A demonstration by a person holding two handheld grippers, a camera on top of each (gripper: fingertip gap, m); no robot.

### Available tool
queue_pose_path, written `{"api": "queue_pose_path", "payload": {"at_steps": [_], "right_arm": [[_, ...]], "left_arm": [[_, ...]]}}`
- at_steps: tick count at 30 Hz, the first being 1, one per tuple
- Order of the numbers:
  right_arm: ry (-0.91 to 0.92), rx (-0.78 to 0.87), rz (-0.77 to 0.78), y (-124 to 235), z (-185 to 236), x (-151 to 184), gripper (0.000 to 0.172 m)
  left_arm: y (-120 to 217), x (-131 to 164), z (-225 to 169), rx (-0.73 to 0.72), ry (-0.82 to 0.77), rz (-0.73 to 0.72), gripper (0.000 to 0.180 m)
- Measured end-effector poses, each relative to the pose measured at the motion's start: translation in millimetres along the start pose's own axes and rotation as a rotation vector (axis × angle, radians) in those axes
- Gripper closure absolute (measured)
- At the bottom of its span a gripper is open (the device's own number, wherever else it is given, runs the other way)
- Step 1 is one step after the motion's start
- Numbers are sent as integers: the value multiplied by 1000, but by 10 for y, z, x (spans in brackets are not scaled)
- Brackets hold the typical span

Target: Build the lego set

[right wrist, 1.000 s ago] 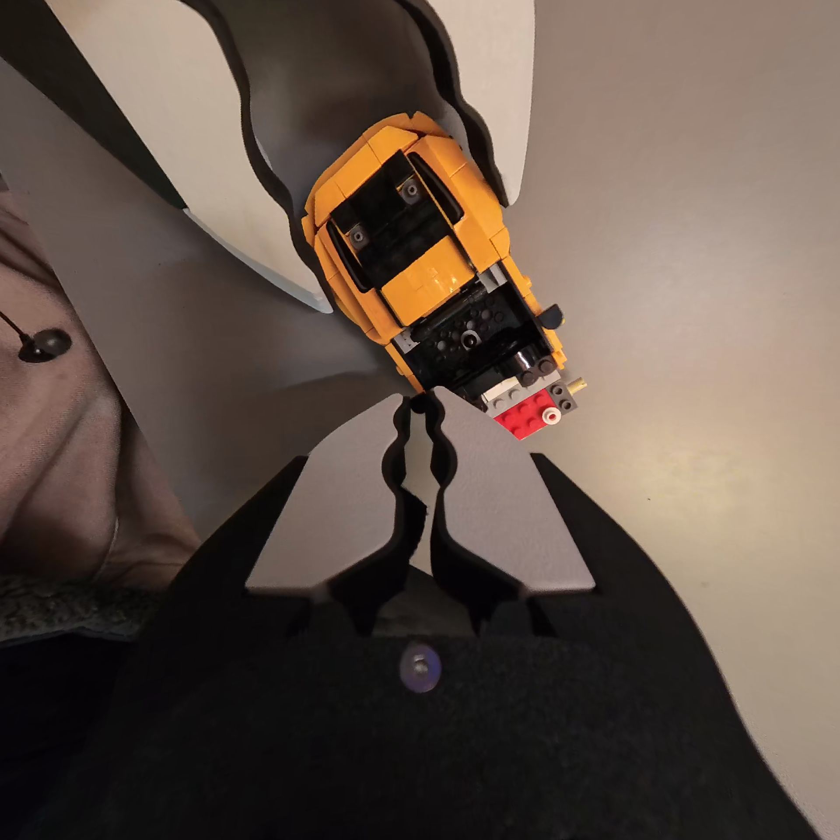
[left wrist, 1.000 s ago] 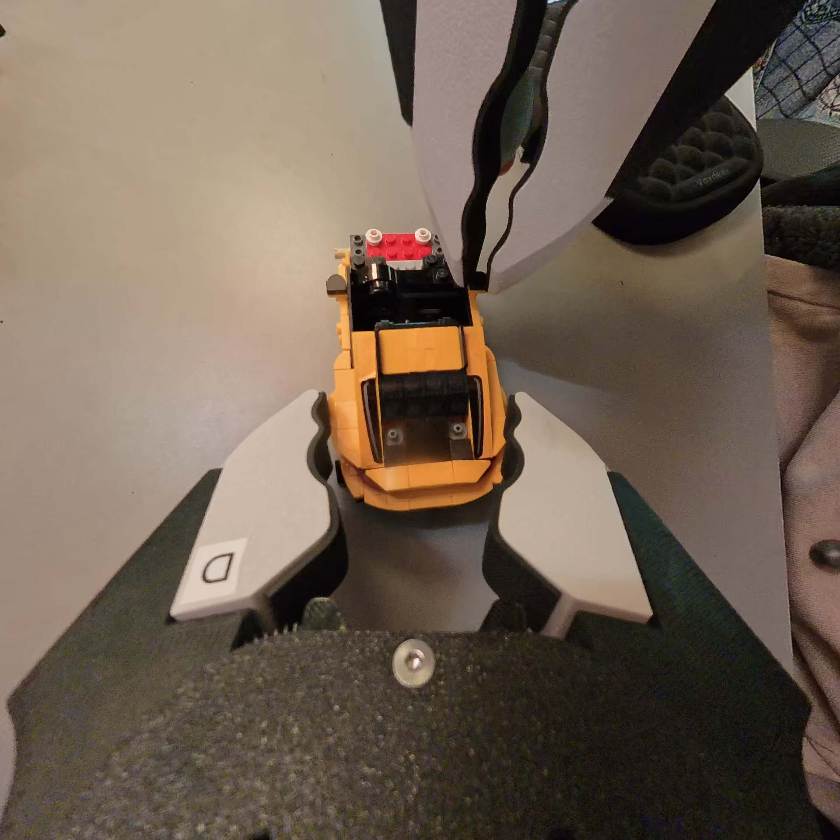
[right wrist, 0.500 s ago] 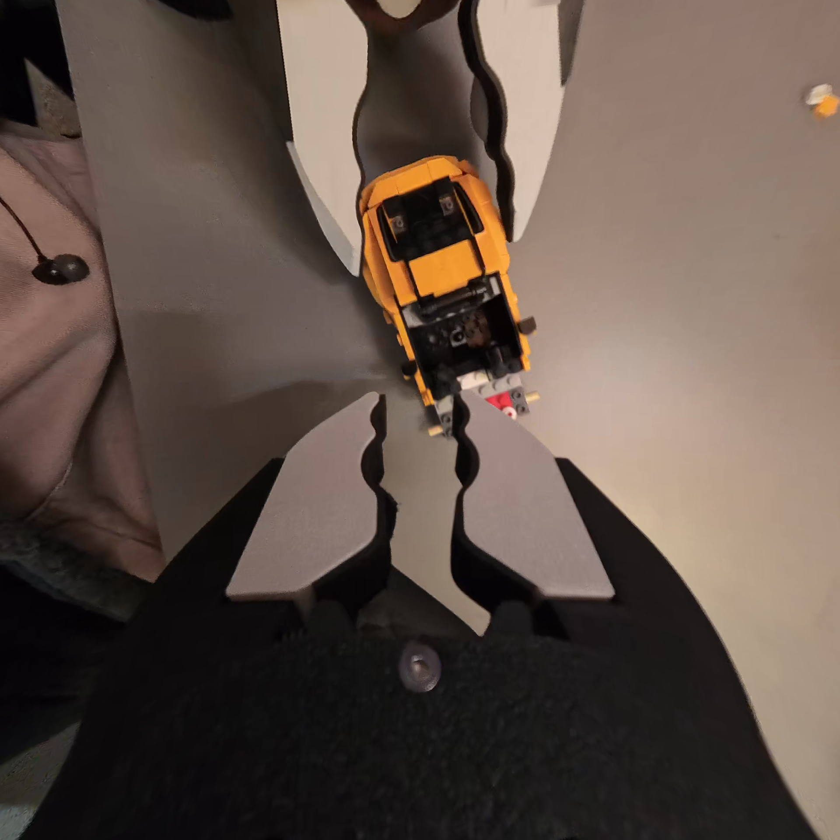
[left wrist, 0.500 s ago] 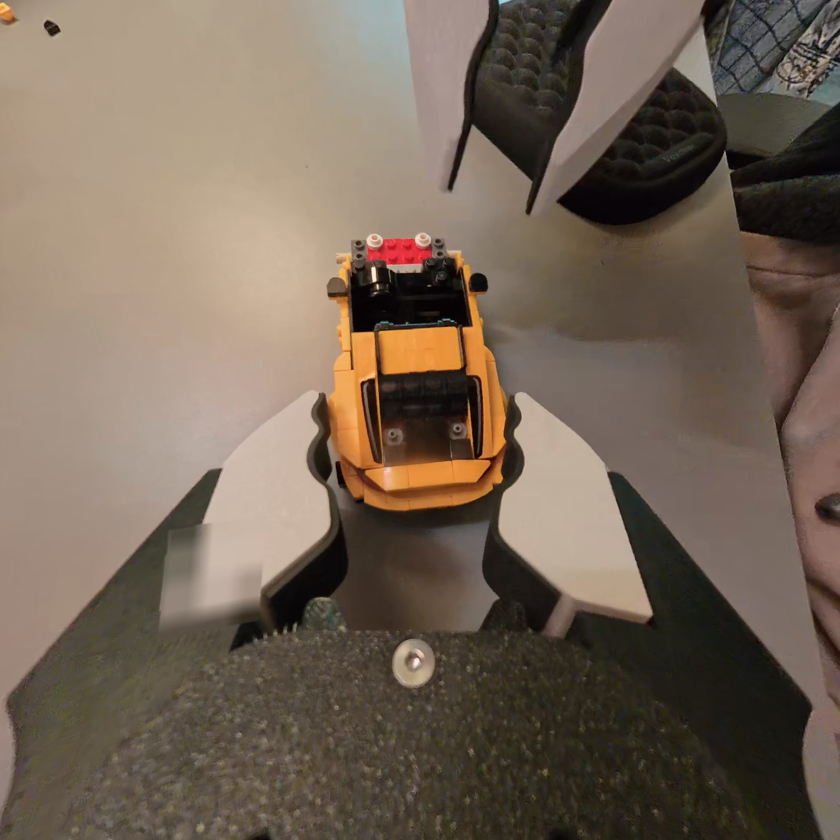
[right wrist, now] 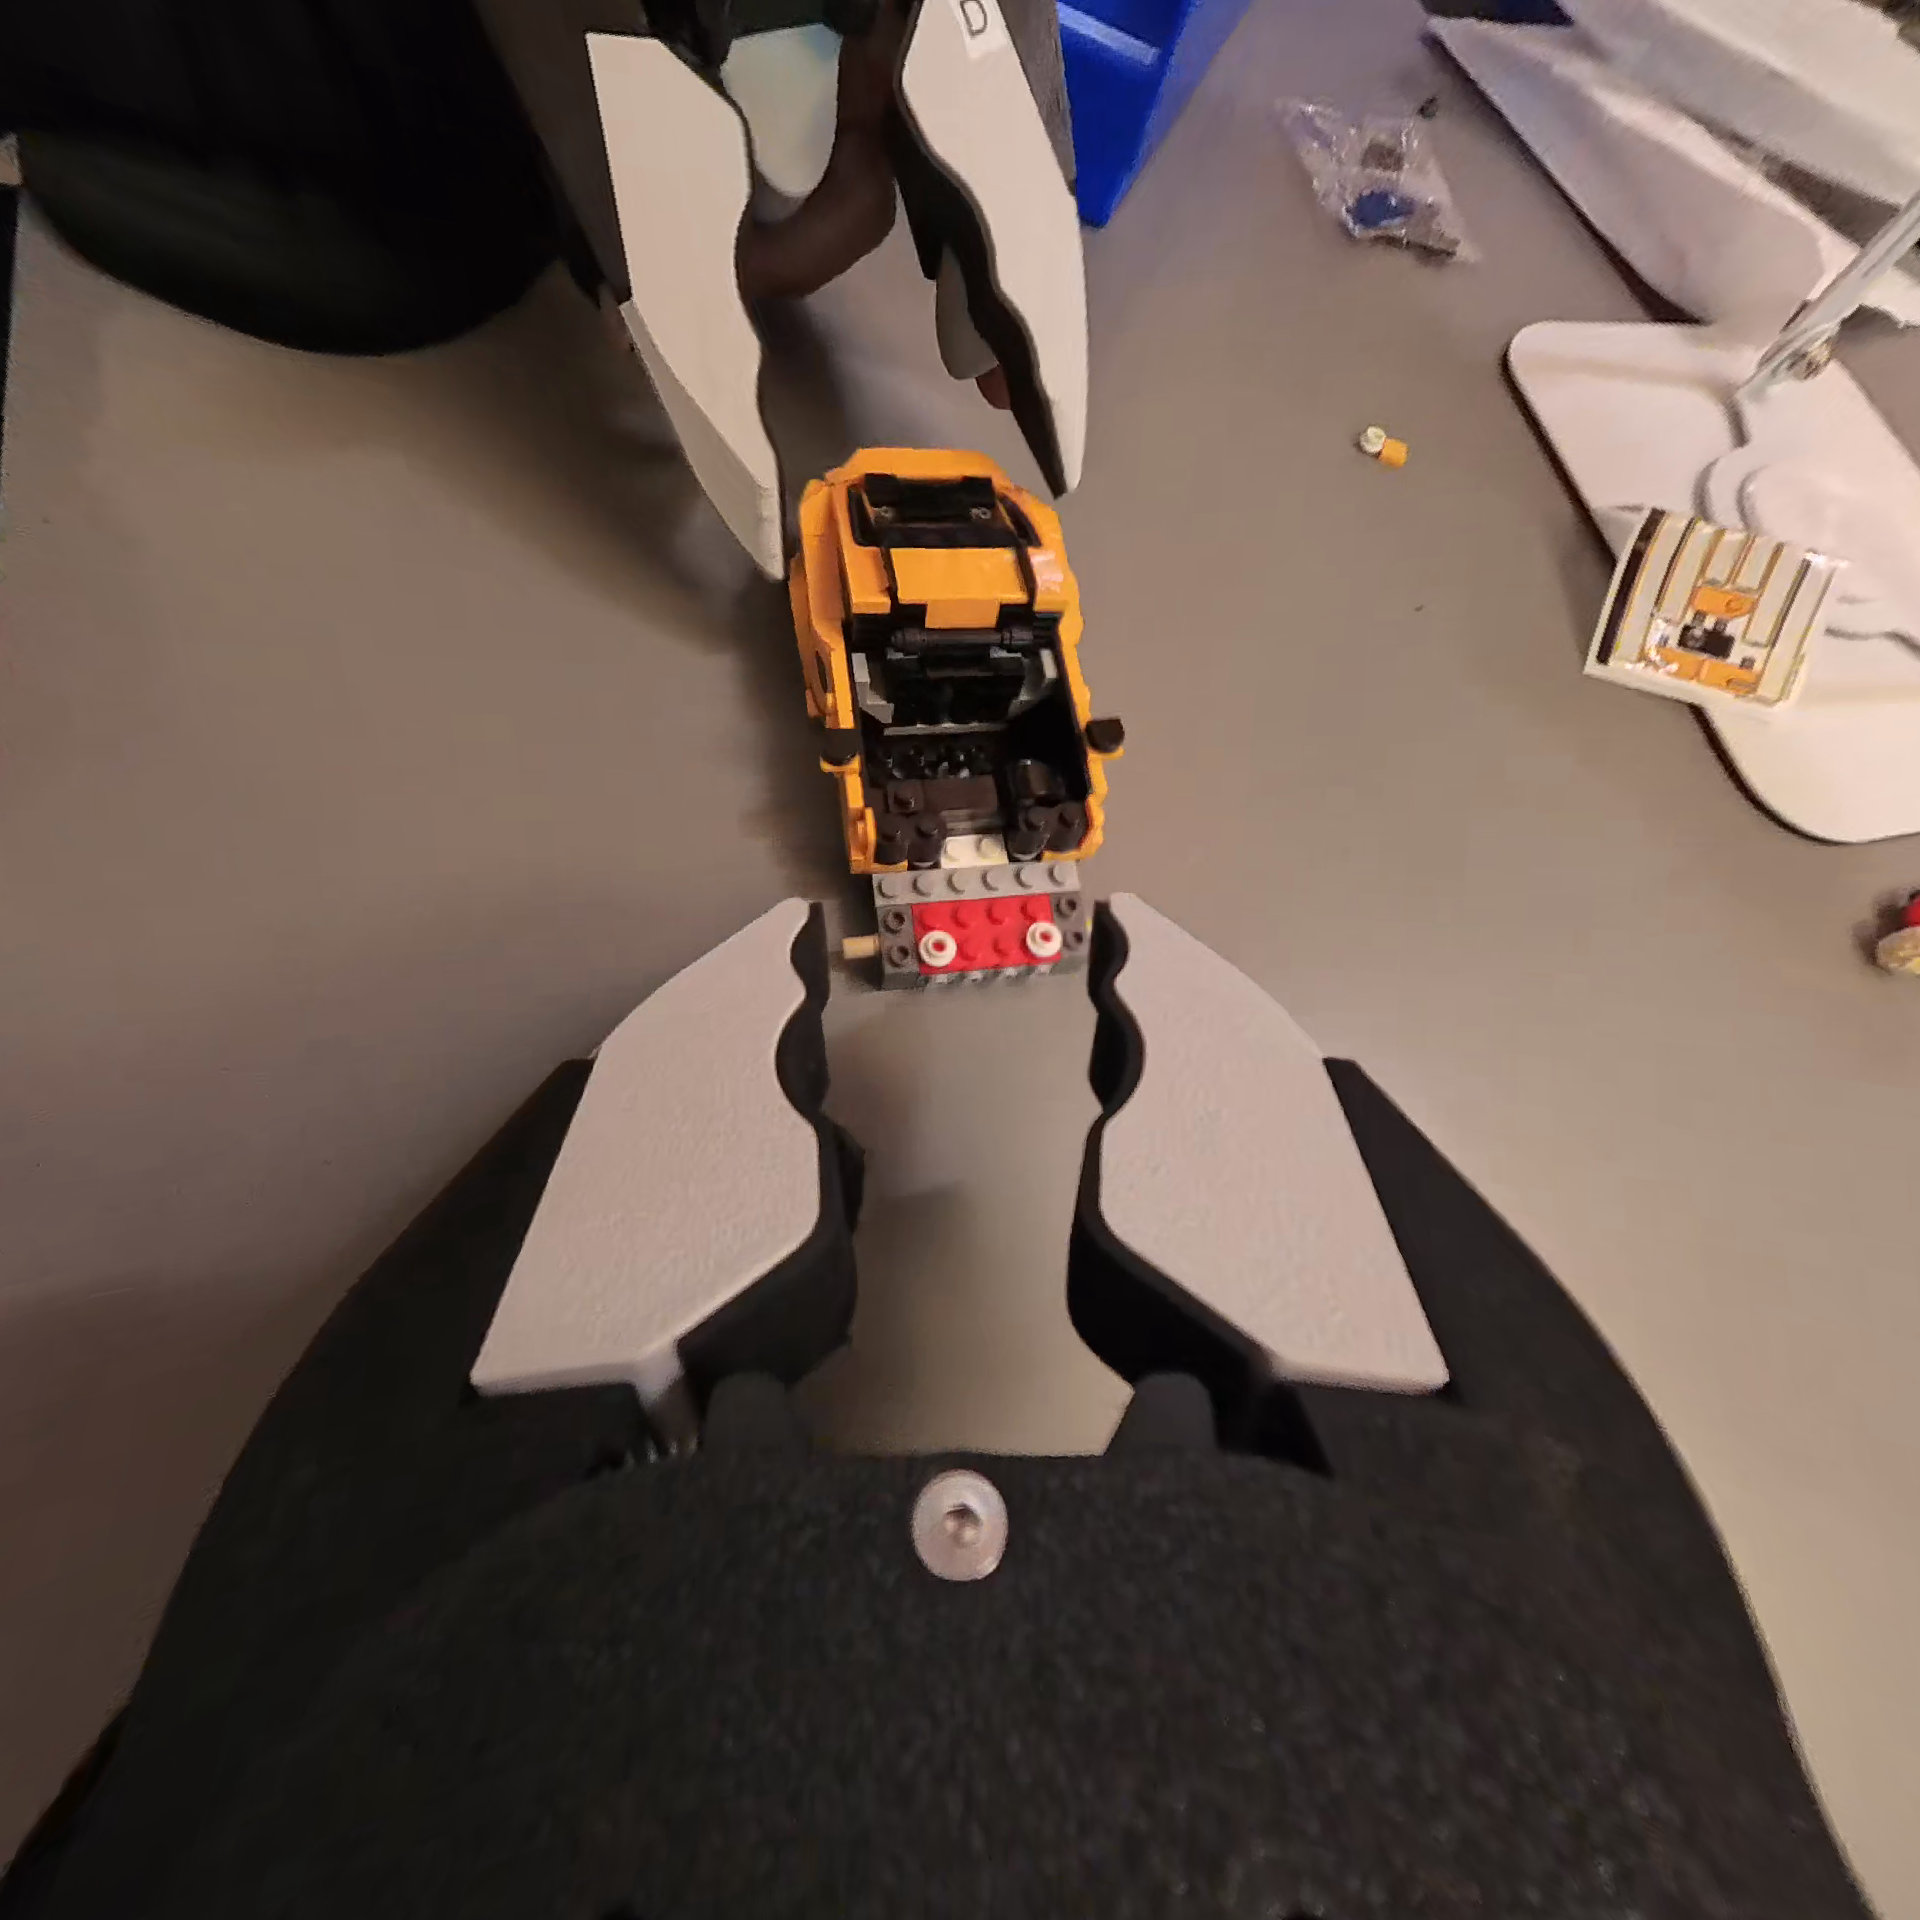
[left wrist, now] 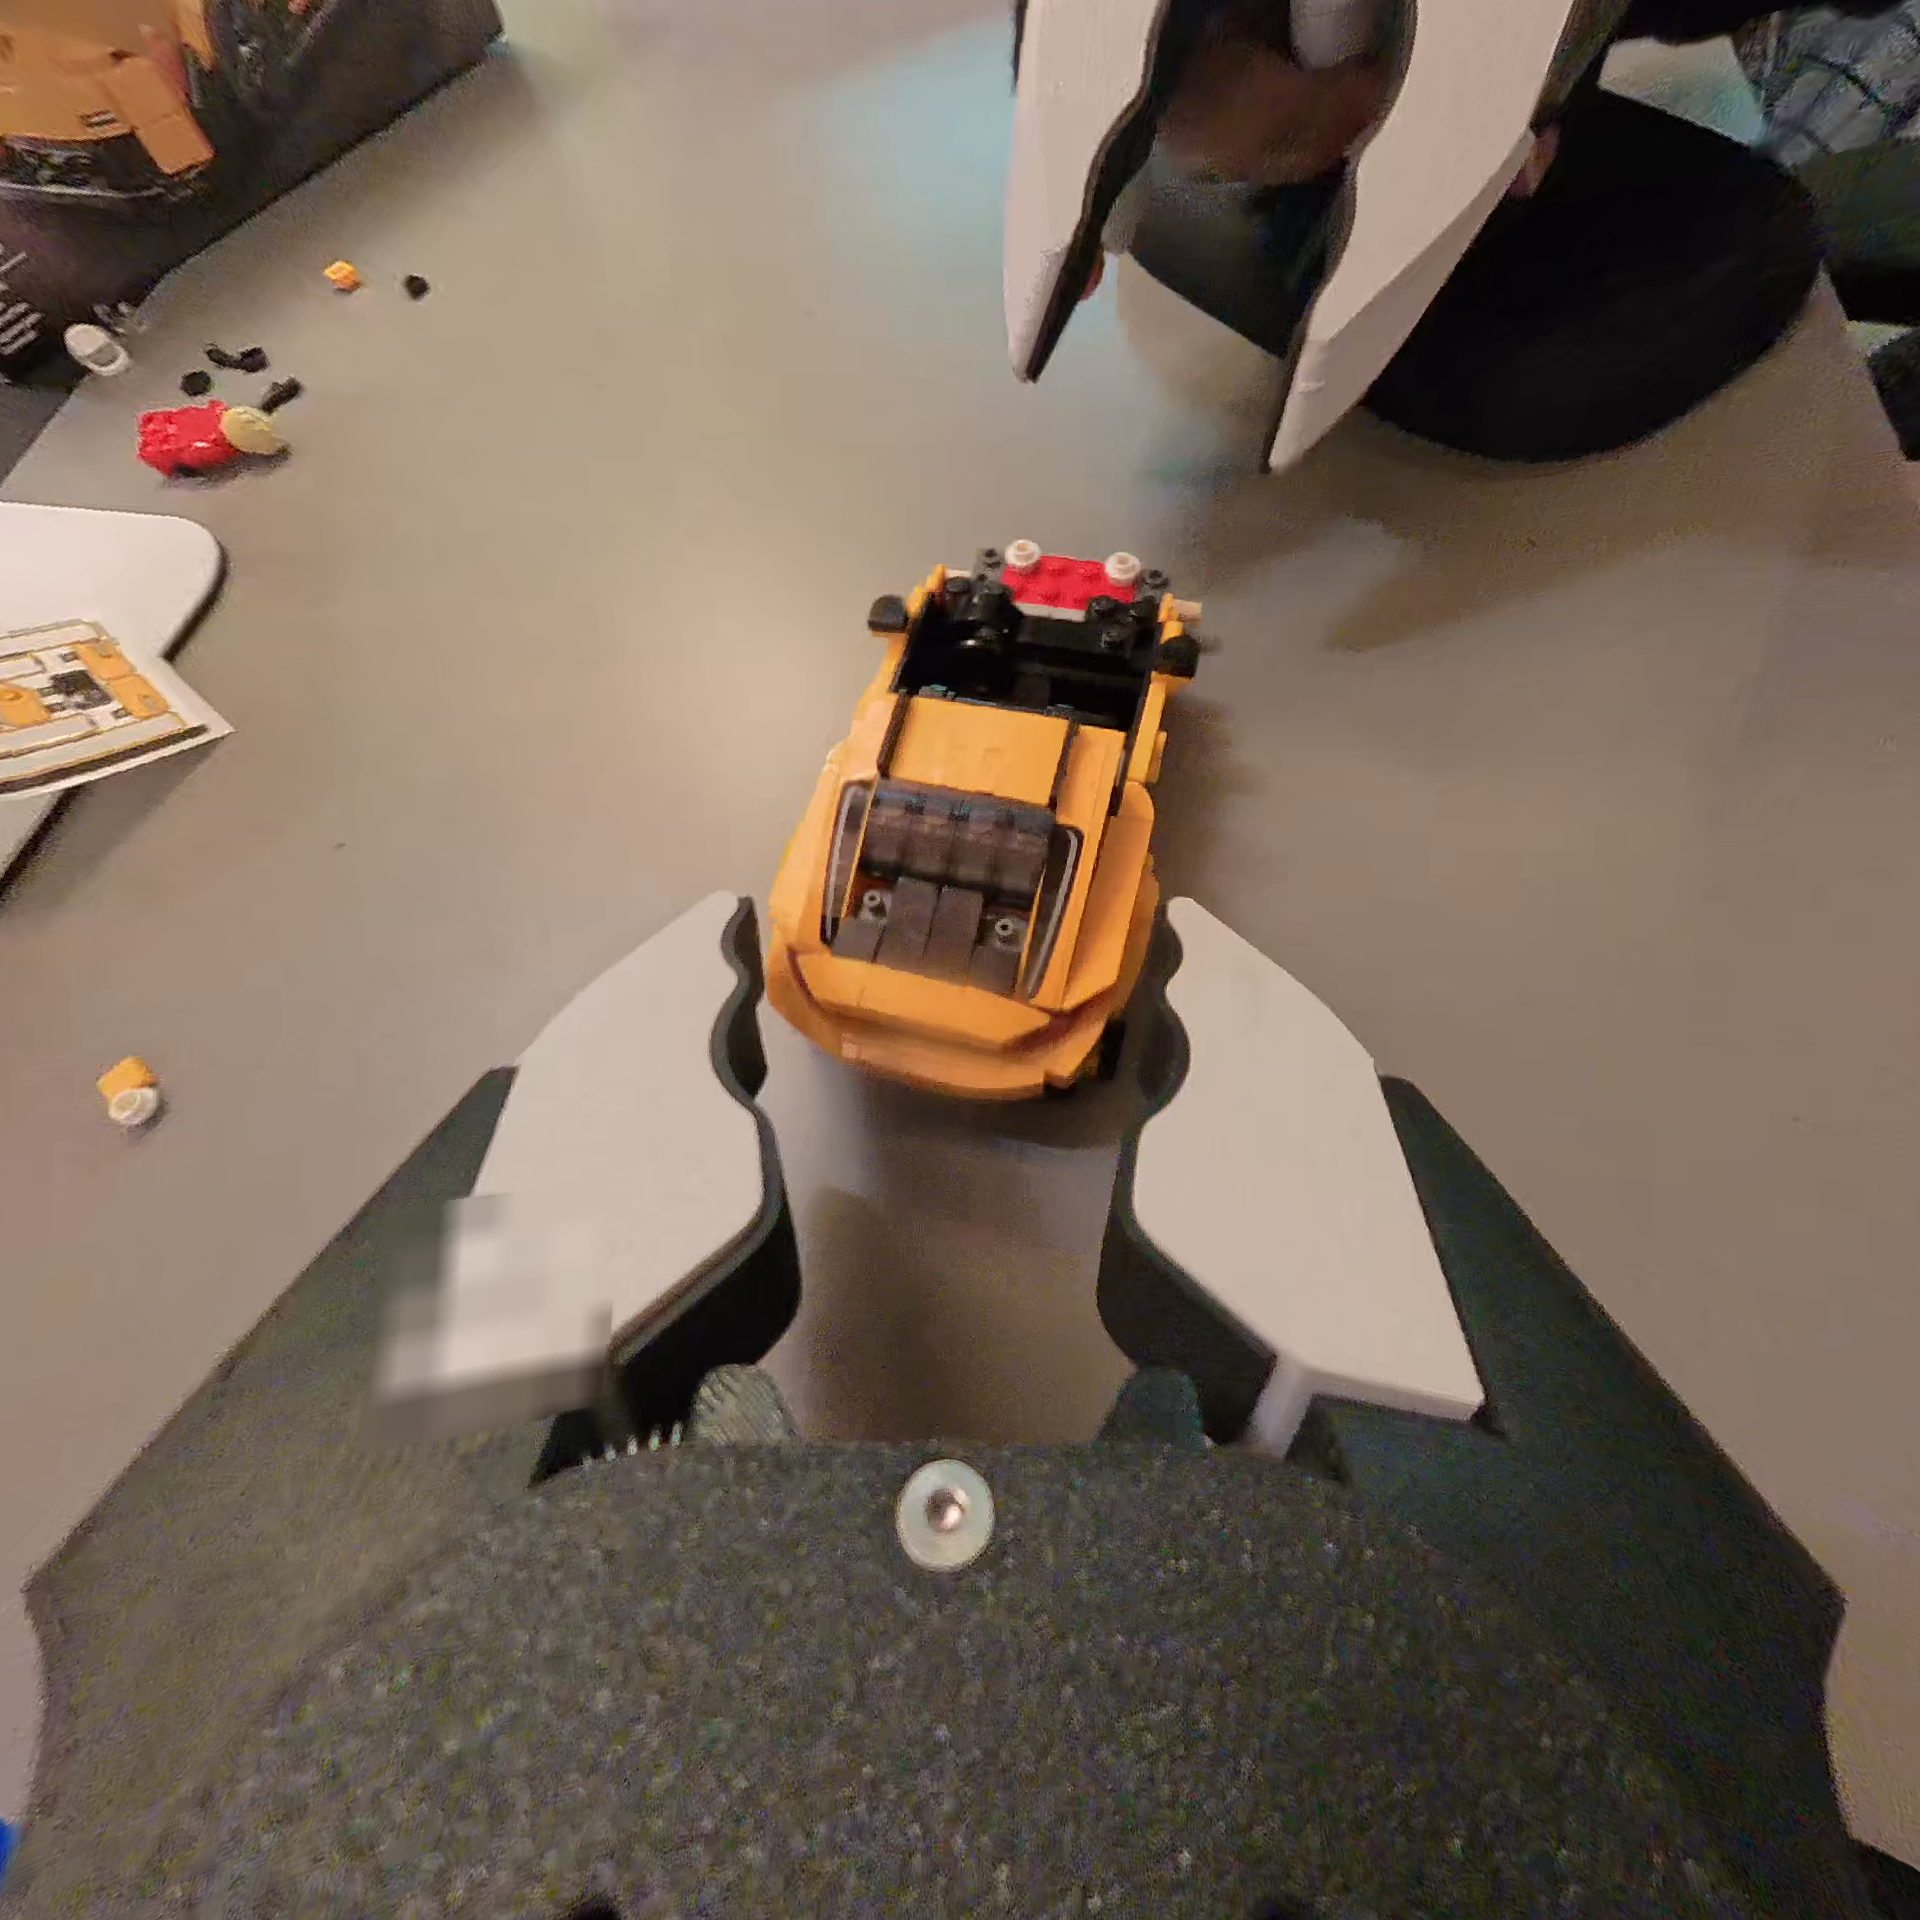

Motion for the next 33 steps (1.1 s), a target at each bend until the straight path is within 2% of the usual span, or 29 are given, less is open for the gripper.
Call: {"api": "queue_pose_path", "payload": {"at_steps": [5,8,14,16,18,21,26,31,33], "right_arm": [[51,-85,-24,-71,-157,-19,117],[22,-188,-60,-104,-328,-47,118],[-71,-341,-14,-345,-434,1,111],[-99,-300,14,-356,-441,-17,112],[-94,-225,36,-318,-441,-53,113],[-128,-109,83,-284,-417,-68,113],[-231,10,127,-439,-251,-72,92],[-217,107,210,-607,-236,-1,92],[-211,108,218,-603,-290,17,100]], "left_arm": [[37,61,186,-78,77,-18,115],[35,79,327,-172,138,-7,122],[-18,68,540,-312,205,43,134],[-25,83,565,-324,220,74,137],[-46,49,505,-273,211,75,138],[-61,-18,400,-209,115,79,136],[-161,-58,428,-179,-8,103,113],[-210,-81,471,-150,-54,85,115],[-192,-71,459,-160,-51,68,119]]}}
Point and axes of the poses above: each gripper's, where its closed fingertips meet, y back along the fingers, x out of its underside, z = x × y across the jaws, the point moved 3 cm from there along y, back along the fingers
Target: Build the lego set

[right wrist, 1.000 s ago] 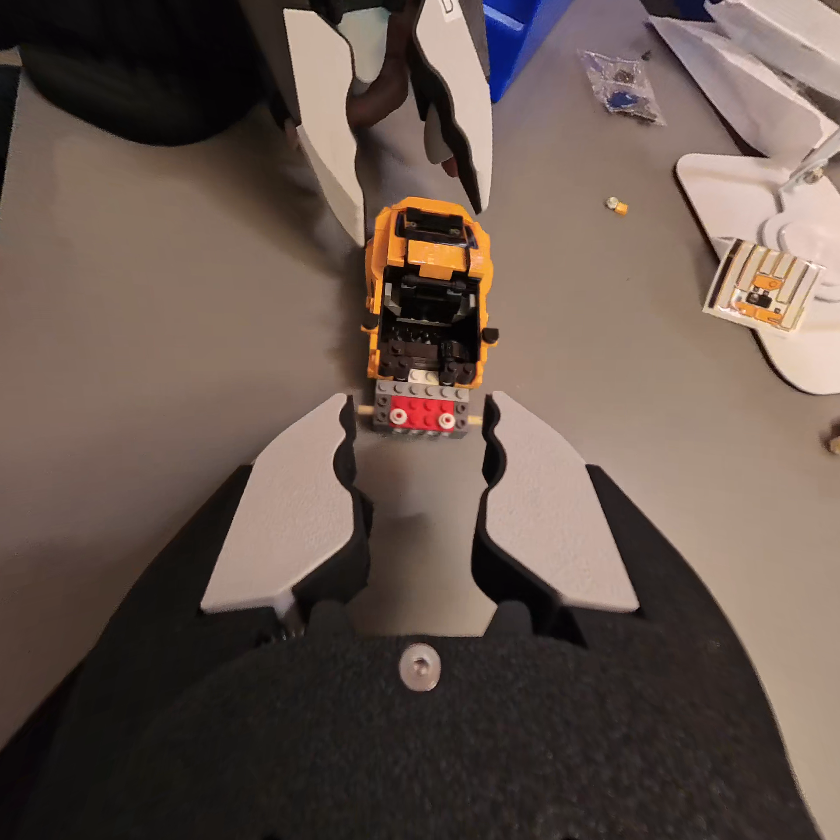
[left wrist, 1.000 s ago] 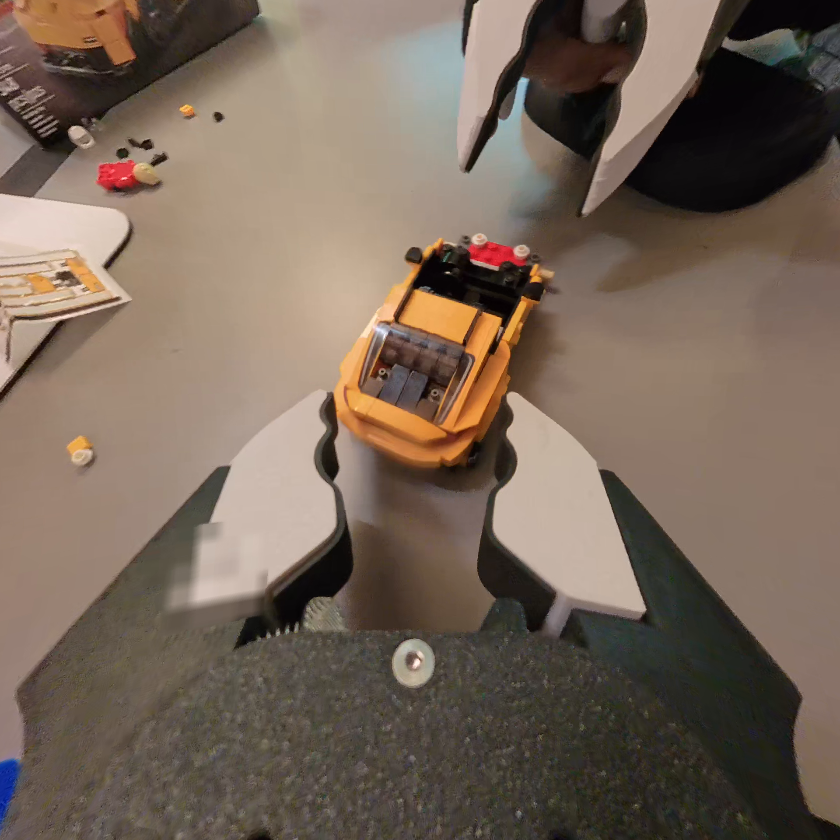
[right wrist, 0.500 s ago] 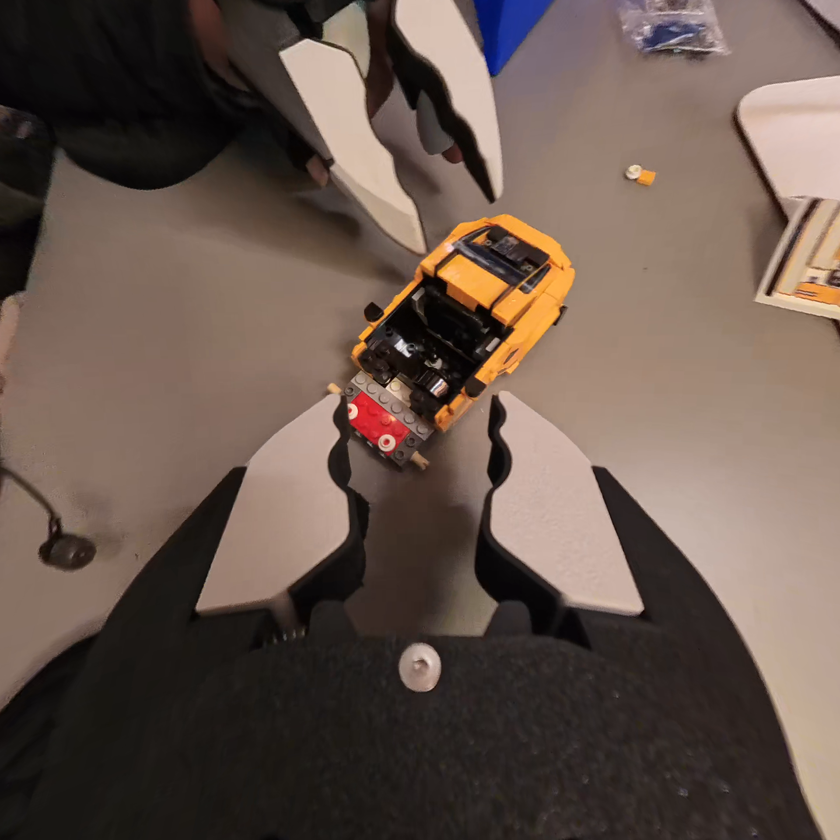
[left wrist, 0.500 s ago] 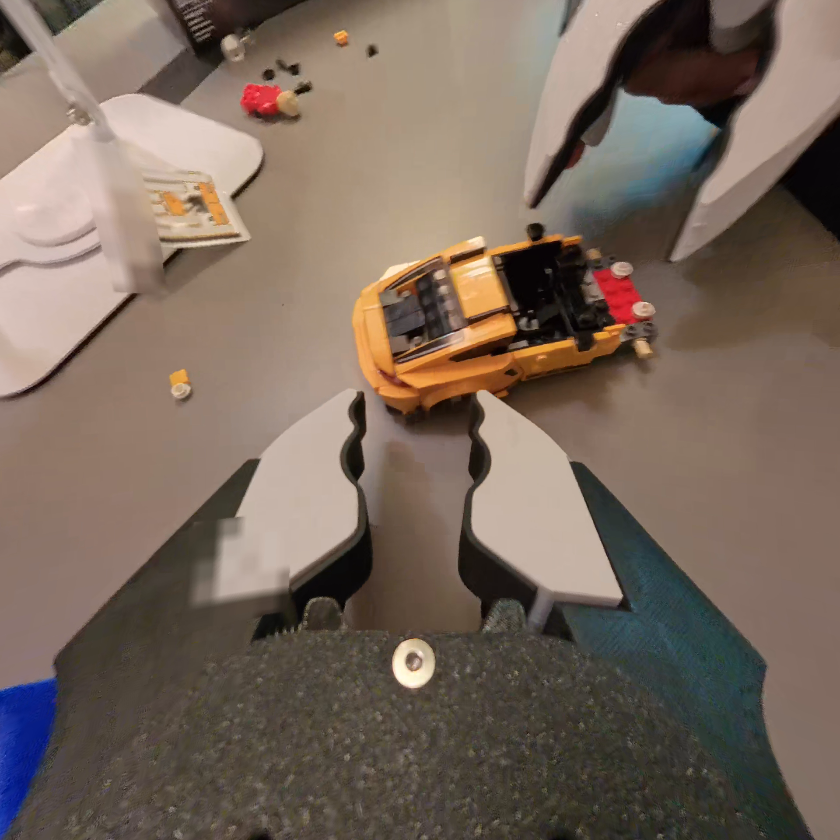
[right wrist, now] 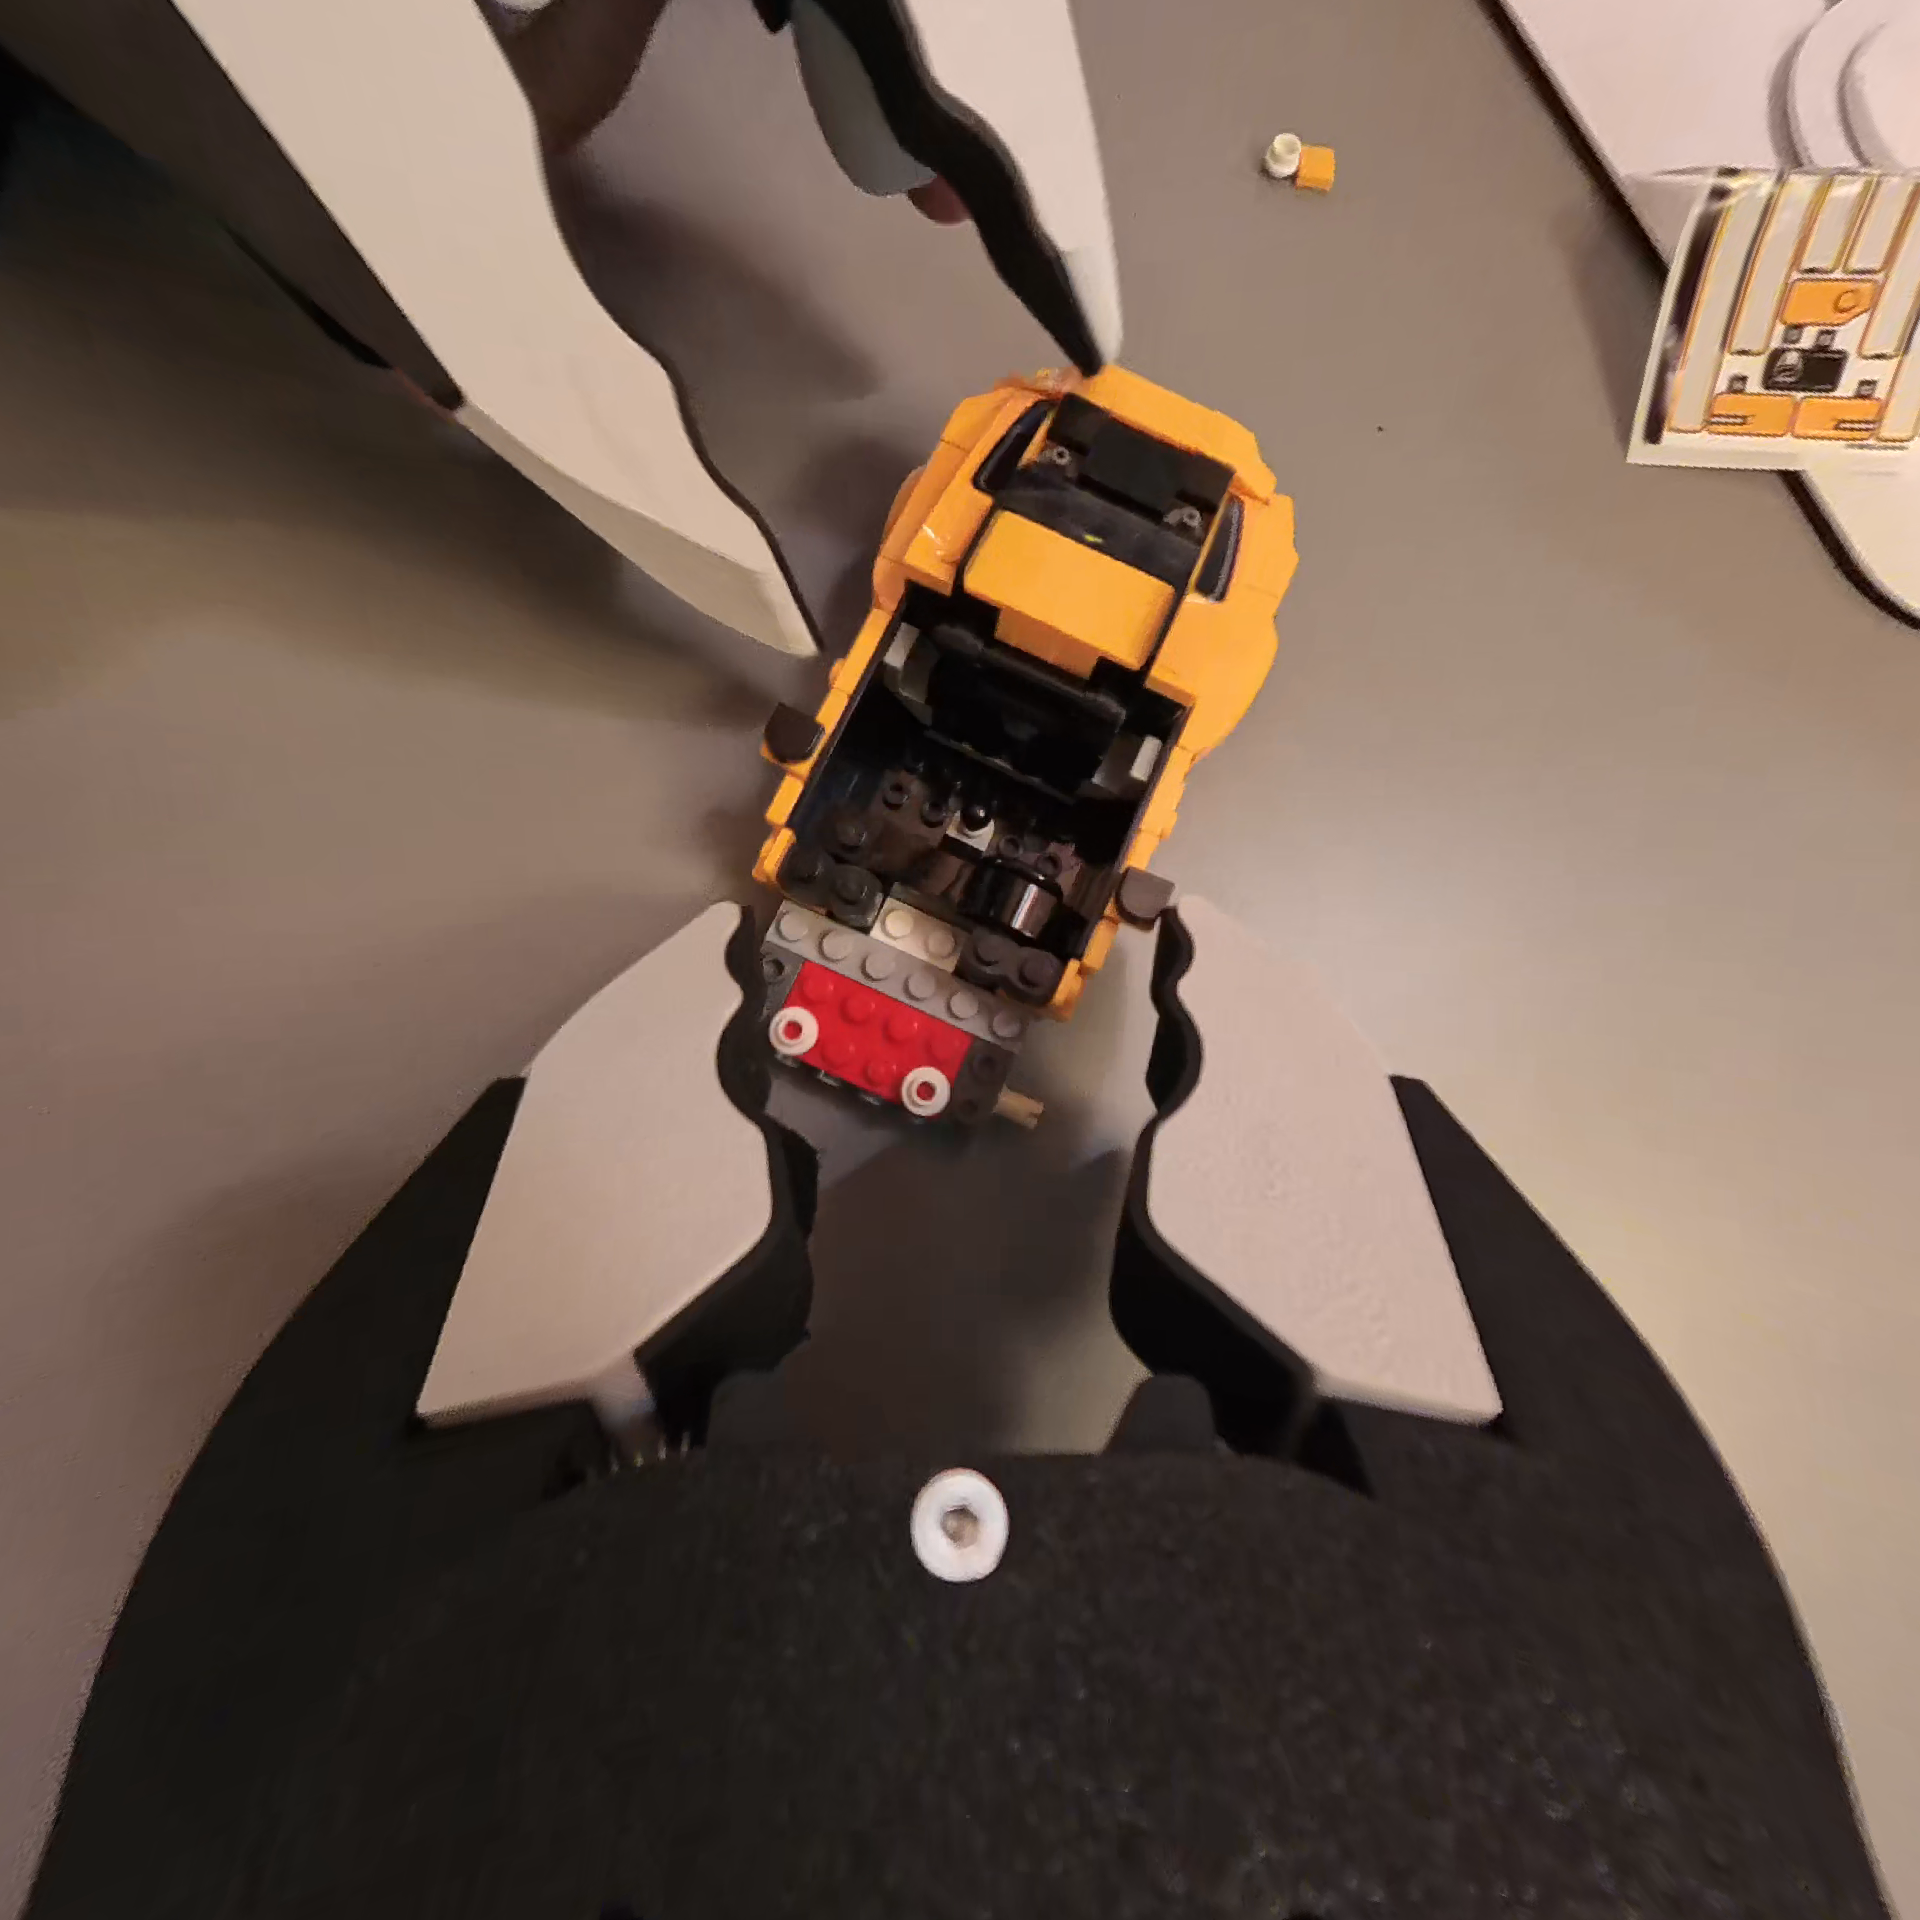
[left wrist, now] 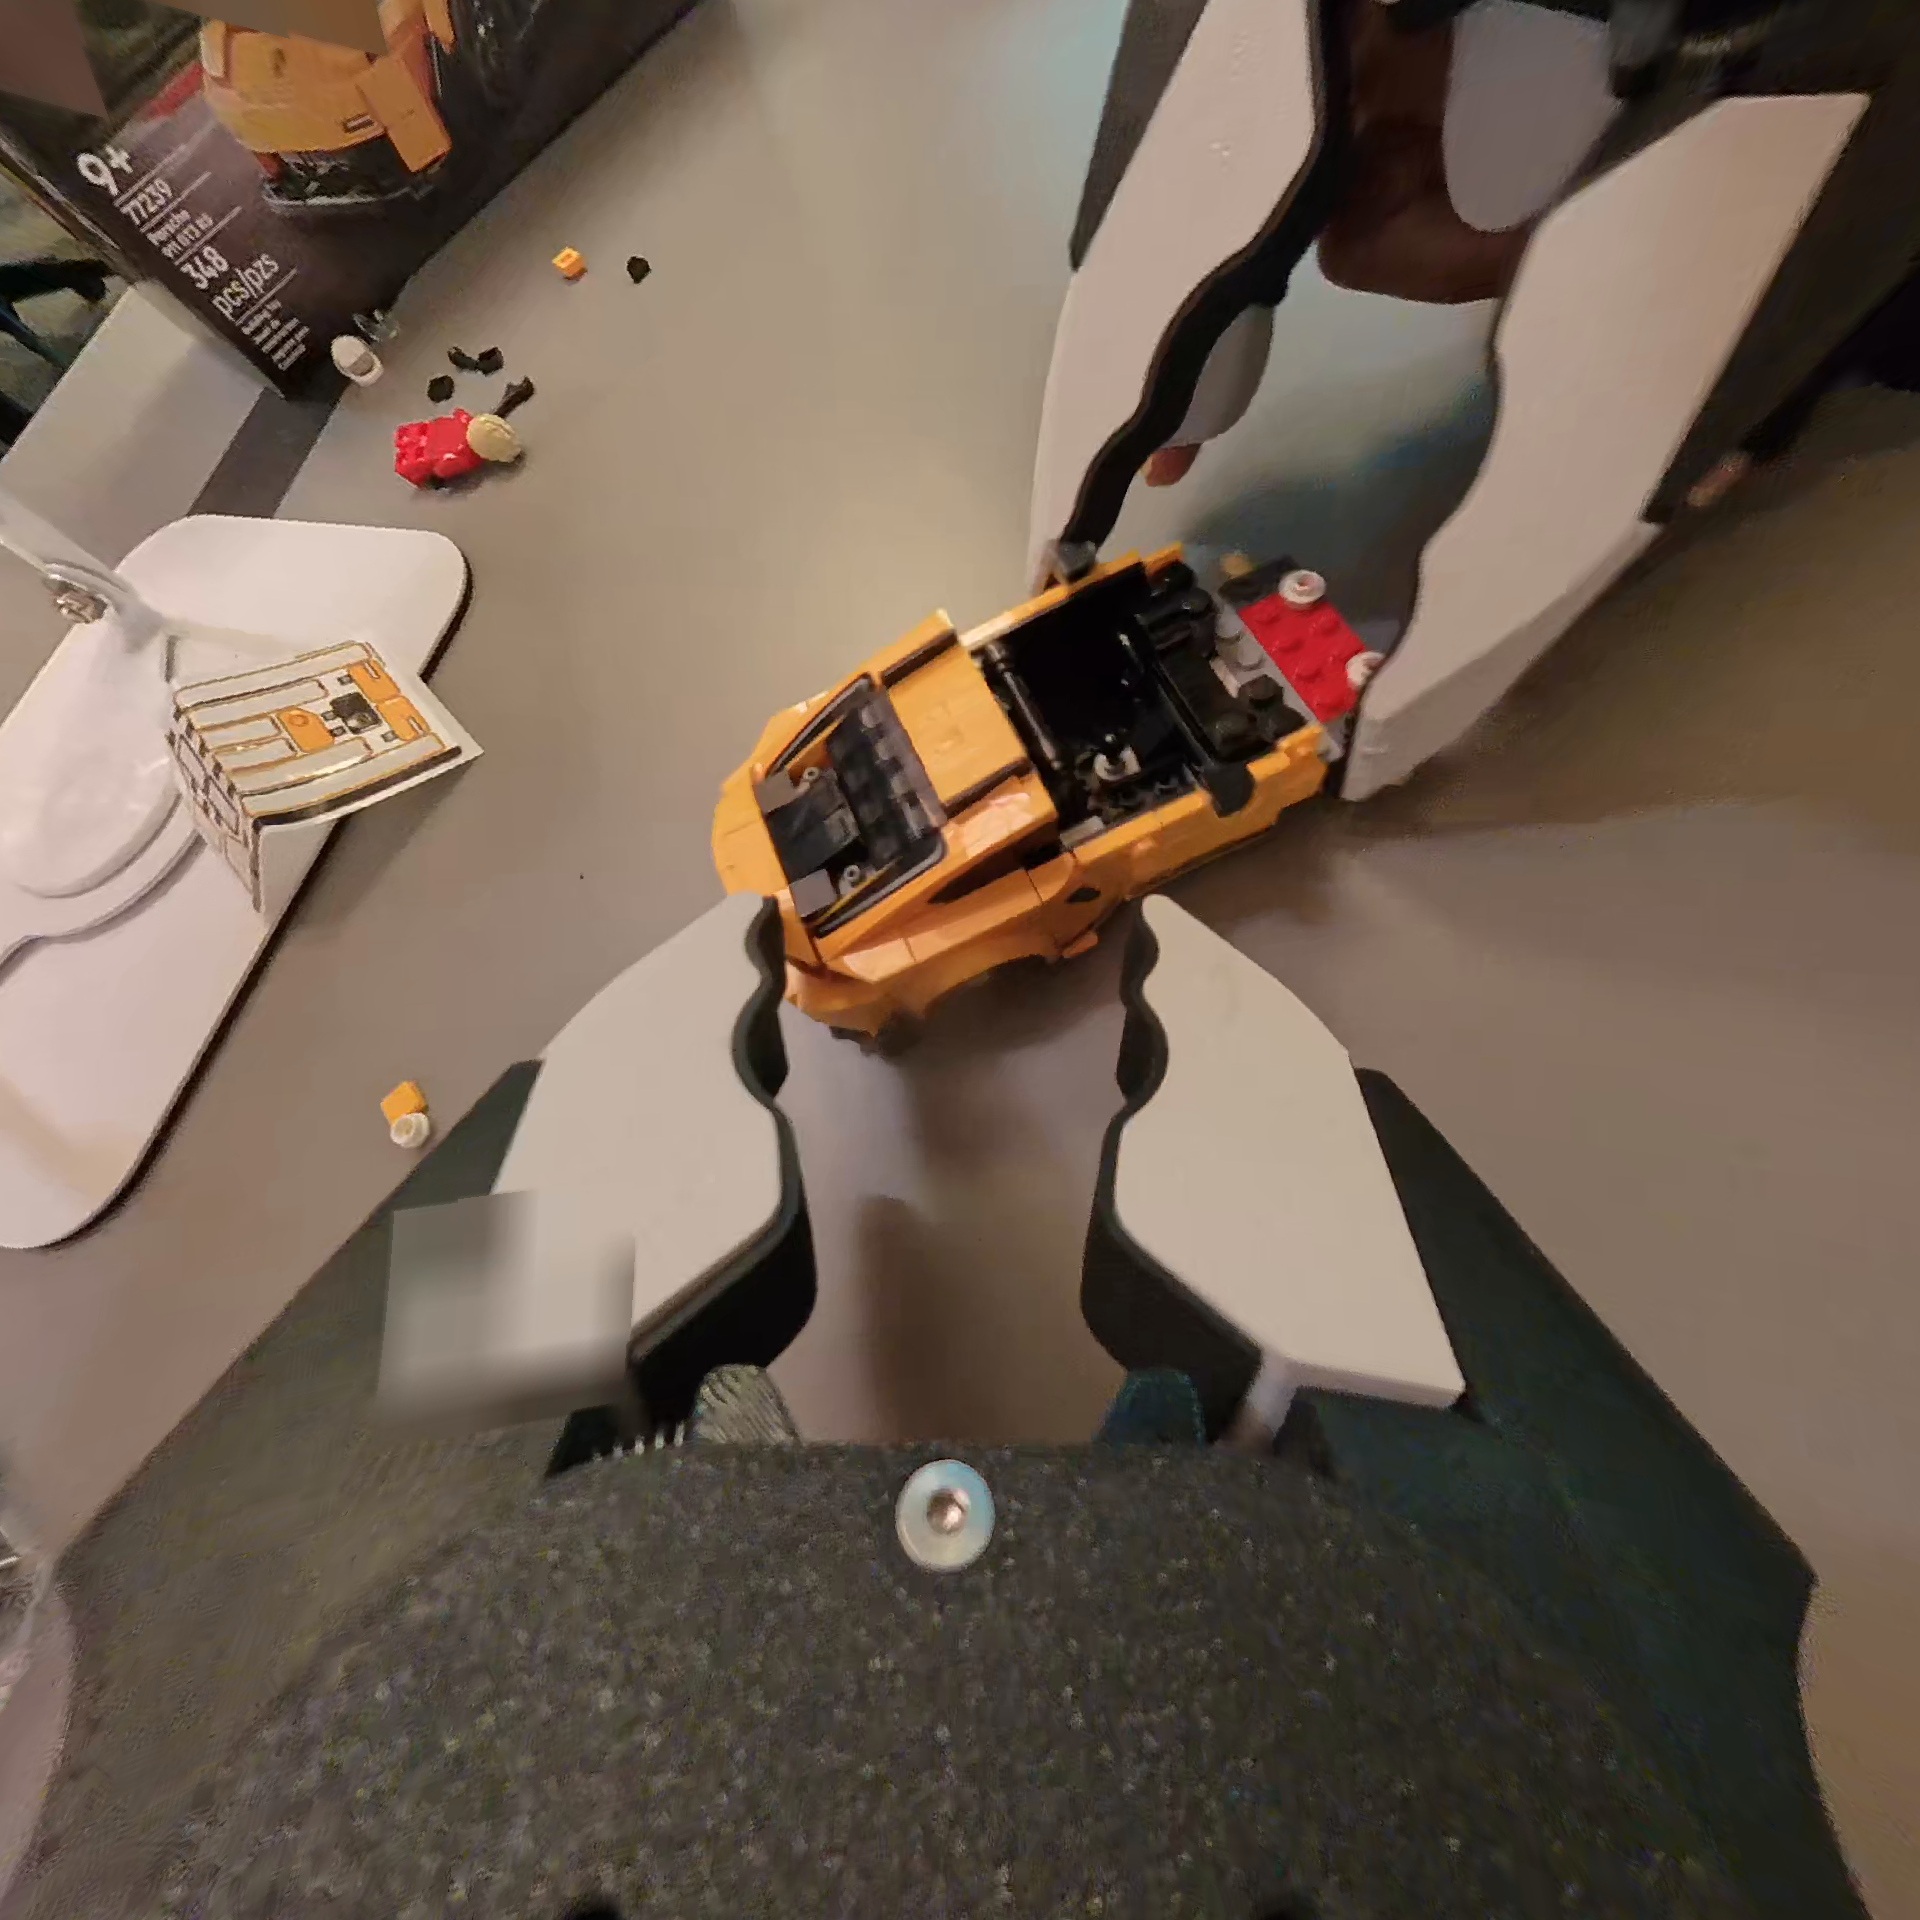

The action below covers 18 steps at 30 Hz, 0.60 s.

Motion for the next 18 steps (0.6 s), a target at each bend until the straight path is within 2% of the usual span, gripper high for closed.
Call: {"api": "queue_pose_path", "payload": {"at_steps": [3,7,10,14,18], "right_arm": [[29,-28,25,42,-127,51,107],[178,-9,-10,114,-489,129,111],[118,-7,-65,139,-722,163,114],[60,-53,-150,134,-731,145,118],[70,-22,-191,113,-728,117,122]], "left_arm": [[32,-8,-48,-19,-16,-29,124],[32,-90,-9,-75,-42,-84,121],[-55,-109,102,-89,-35,-78,114],[-206,-119,155,-8,32,-63,117],[-246,-96,208,-57,72,-68,116]]}}
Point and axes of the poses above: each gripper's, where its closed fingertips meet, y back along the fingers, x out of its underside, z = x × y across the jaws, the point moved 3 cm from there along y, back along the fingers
